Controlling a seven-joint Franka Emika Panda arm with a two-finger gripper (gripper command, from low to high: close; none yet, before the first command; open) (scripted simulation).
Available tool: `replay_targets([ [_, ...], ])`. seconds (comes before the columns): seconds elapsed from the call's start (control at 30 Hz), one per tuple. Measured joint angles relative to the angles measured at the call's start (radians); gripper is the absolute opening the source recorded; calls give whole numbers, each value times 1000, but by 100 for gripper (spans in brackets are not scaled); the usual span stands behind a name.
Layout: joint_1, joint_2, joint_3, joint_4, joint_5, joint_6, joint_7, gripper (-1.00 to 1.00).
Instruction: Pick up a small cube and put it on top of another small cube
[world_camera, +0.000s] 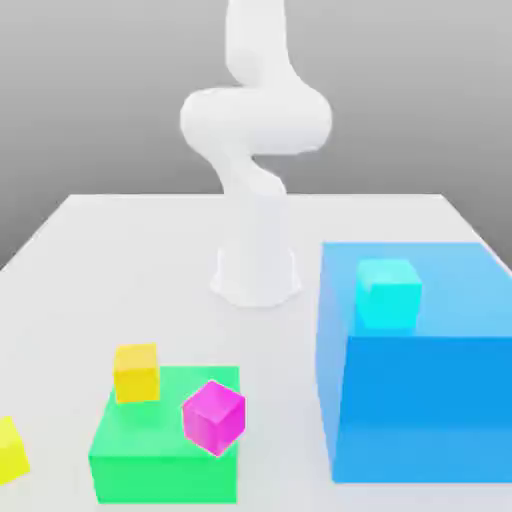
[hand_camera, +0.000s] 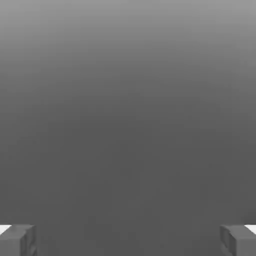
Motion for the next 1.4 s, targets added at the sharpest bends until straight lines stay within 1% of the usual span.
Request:
replay_targets([
  [0.37, -91, 403, -125, 11, 45, 112, 55, 0],
  [0.53, -133, 585, -182, 16, 82, 162, 67, 0],
  [0.63, -182, 695, -208, 20, 111, 191, 70, 0],
  [0.97, -305, 1063, -257, 33, 204, 291, 81, 0],
  [1.1, -355, 1208, -209, 60, 266, 388, 41, 0],
  [1.13, -365, 1233, -197, 65, 276, 407, 34, -100],
  [1.33, -370, 1245, -191, 68, 281, 416, 30, -100],
  [1.4, -358, 1209, -208, 60, 264, 389, 43, -100],
])
